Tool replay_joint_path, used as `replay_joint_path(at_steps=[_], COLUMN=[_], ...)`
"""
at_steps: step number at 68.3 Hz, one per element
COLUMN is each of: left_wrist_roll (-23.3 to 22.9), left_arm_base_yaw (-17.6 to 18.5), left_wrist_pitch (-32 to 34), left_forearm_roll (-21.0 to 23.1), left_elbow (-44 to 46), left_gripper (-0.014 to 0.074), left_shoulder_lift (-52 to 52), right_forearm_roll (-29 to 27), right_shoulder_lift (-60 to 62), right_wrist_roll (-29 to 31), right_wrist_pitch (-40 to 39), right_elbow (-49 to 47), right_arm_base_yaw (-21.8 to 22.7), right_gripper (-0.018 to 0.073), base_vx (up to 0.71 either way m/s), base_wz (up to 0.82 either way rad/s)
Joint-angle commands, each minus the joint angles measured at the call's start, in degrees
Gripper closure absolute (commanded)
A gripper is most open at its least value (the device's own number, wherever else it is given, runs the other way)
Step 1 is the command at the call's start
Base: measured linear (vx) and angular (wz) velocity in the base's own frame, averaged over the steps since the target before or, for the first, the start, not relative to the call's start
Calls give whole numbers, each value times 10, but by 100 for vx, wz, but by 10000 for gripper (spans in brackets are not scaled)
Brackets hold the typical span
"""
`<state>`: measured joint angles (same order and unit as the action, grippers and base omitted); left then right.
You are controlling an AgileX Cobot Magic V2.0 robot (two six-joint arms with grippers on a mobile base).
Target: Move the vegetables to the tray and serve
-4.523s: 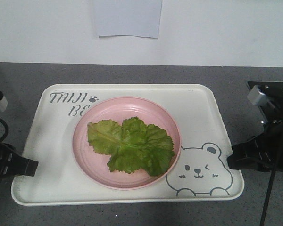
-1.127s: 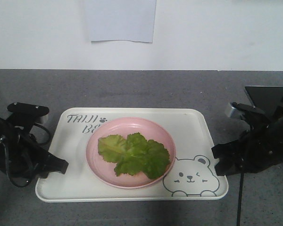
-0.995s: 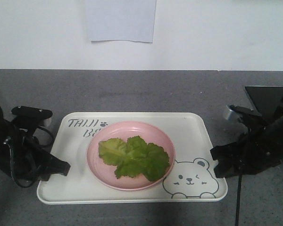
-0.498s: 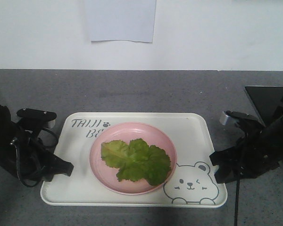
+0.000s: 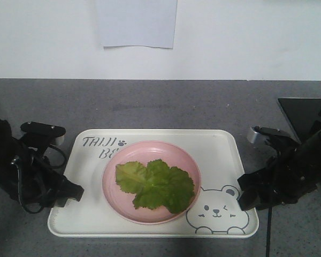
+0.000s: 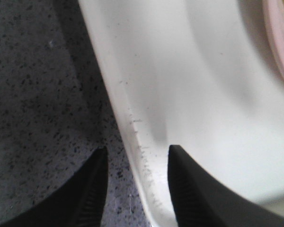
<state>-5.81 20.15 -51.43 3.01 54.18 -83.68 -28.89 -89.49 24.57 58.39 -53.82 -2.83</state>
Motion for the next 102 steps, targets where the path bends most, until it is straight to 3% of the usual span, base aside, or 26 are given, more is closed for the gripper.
replay_joint_path(at_steps=[1, 11, 33, 46, 71, 93, 102], left_wrist_roll=[1, 2, 2, 2, 2, 2, 1], left_arm_base_yaw=[3, 3, 3, 3, 3, 3, 3], left_wrist_pitch=[0, -5, -51, -53, -43, 41, 58], left_forearm_roll=[0, -1, -59, -59, -59, -59, -59], left_elbow=[17, 17, 16, 16, -22, -156, -176], left_gripper=[269, 272, 272, 272, 272, 275, 328], left_shoulder_lift=[45, 102, 263, 347, 475, 545, 545], right_forearm_roll=[2, 33, 132, 193, 199, 210, 210], right_shoulder_lift=[49, 100, 248, 347, 556, 625, 625], right_wrist_roll=[8, -9, -92, -135, -120, -118, -118], right_wrist_pitch=[13, 21, 56, 43, -43, -31, -29], right_elbow=[-18, -18, -18, 2, 131, 134, 134], right_arm_base_yaw=[1, 1, 1, 1, 1, 1, 1], right_gripper=[237, 244, 271, 281, 284, 291, 346], base_vx=[0, 0, 0, 0, 0, 0, 0], base_wz=[0, 0, 0, 0, 0, 0, 0])
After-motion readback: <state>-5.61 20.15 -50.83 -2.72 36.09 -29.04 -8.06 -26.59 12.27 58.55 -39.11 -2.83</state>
